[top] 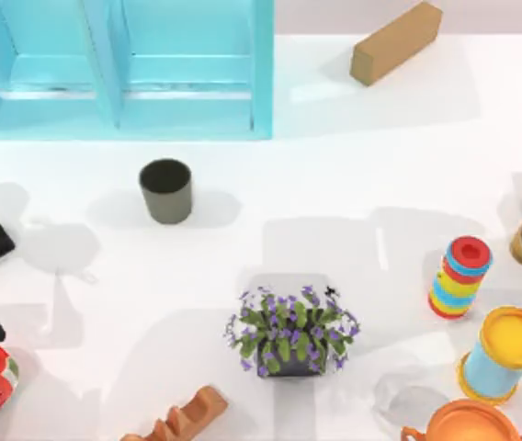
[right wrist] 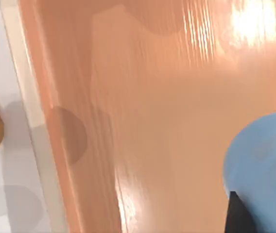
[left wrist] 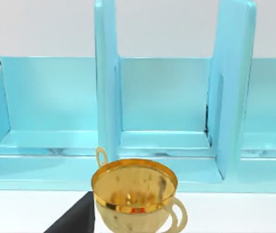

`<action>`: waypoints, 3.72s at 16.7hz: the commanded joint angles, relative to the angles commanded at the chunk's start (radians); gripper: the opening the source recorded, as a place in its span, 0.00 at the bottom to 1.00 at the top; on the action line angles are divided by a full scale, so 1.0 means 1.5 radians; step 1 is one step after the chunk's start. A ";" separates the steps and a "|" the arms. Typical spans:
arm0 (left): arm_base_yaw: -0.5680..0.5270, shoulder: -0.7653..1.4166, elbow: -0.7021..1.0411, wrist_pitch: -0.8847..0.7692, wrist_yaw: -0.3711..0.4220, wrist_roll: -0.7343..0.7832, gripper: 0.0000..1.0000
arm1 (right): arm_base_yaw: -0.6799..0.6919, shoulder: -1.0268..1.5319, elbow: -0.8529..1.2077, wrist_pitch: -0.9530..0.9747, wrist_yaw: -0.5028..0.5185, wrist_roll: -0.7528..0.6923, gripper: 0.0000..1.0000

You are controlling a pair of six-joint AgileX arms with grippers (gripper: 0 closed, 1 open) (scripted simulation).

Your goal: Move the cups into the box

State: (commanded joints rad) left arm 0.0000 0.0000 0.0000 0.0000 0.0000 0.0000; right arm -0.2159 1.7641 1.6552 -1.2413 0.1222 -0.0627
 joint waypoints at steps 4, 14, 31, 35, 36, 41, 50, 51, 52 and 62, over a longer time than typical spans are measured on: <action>0.000 0.000 0.000 0.000 0.000 0.000 1.00 | -0.106 -0.156 -0.188 -0.044 -0.024 -0.165 0.00; 0.000 0.000 0.000 0.000 0.000 0.000 1.00 | -0.152 -0.231 -0.285 -0.071 -0.048 -0.251 0.00; 0.000 0.000 0.000 0.000 0.000 0.000 1.00 | -0.177 -0.214 -0.426 0.091 -0.050 -0.277 0.45; 0.000 0.000 0.000 0.000 0.000 0.000 1.00 | -0.177 -0.214 -0.426 0.091 -0.050 -0.277 0.75; 0.000 0.000 0.000 0.000 0.000 0.000 1.00 | -0.177 -0.214 -0.426 0.091 -0.050 -0.277 0.83; 0.000 0.000 0.000 0.000 0.000 0.000 1.00 | -0.177 -0.214 -0.426 0.091 -0.050 -0.277 1.00; 0.000 0.000 0.000 0.000 0.000 0.000 1.00 | -0.179 -0.211 -0.398 0.064 -0.050 -0.277 1.00; 0.000 0.000 0.000 0.000 0.000 0.000 1.00 | -0.181 -0.209 -0.376 0.041 -0.050 -0.277 1.00; 0.000 0.000 0.000 0.000 0.000 0.000 1.00 | -0.182 -0.207 -0.347 0.011 -0.050 -0.278 1.00; 0.000 0.000 0.000 0.000 0.000 0.000 1.00 | -0.181 -0.211 -0.158 -0.174 -0.051 -0.282 1.00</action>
State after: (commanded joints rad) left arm 0.0000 0.0000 0.0000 0.0000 0.0000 0.0000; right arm -0.4869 1.4475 1.4188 -1.5022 0.0462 -0.4854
